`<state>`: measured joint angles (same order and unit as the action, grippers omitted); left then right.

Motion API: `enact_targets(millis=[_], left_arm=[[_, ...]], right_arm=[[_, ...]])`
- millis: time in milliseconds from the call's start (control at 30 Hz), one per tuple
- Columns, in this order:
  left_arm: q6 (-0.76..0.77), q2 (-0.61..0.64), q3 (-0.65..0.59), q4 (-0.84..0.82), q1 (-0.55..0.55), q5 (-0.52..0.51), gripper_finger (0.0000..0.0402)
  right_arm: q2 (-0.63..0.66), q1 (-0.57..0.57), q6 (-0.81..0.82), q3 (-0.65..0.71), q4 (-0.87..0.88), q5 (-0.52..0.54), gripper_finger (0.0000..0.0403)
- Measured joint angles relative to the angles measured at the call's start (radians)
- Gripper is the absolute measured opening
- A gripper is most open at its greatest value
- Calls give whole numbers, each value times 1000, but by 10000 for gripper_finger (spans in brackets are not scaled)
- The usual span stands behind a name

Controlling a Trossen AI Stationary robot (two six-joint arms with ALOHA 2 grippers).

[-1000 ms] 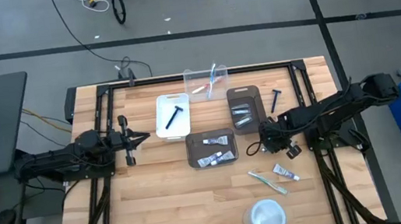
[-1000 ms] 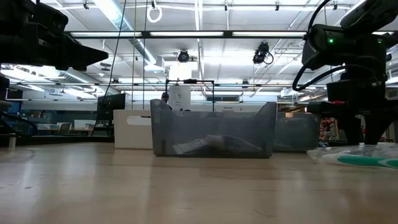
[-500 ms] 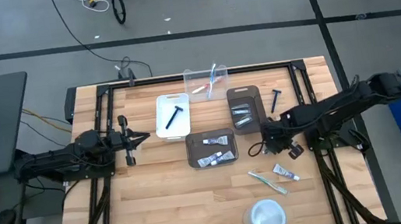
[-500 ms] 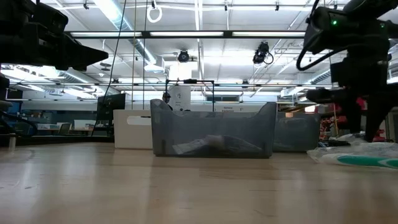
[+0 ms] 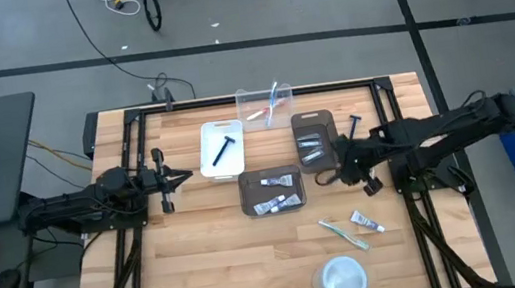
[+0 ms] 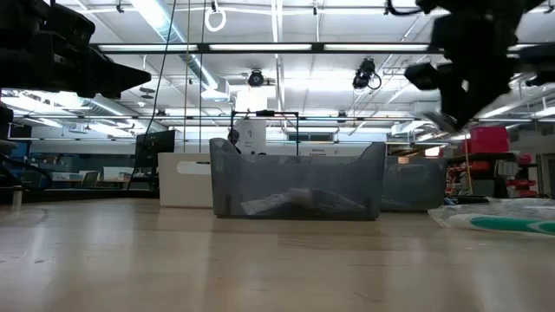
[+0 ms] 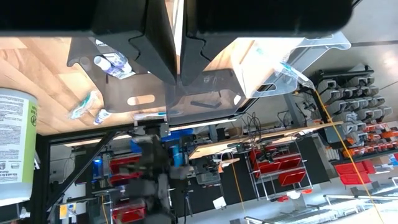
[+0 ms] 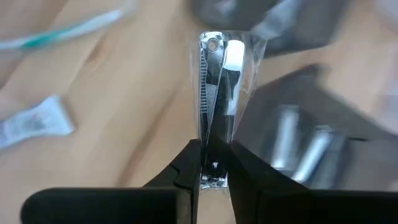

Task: Pick & Place Travel size toiletries
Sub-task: Put the silver nail cutter into the top black bin

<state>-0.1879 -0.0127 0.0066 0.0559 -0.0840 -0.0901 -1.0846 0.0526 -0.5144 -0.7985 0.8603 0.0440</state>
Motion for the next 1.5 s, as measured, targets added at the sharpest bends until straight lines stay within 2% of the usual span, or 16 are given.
enact_targets(millis=[333, 633, 933, 1500], left_arm=[[0, 0, 0, 4, 0, 0, 27], [0, 0, 0, 3, 0, 0, 27], [0, 0, 0, 3, 0, 0, 27], [0, 0, 0, 3, 0, 0, 27]], right_arm=[[-2, -119, -25, -147, -3, 15, 60], [-18, -272, 1, -154, -4, 15, 60], [-118, -450, 9, -154, -12, 7, 60], [-277, -486, 10, -154, -33, -23, 60]])
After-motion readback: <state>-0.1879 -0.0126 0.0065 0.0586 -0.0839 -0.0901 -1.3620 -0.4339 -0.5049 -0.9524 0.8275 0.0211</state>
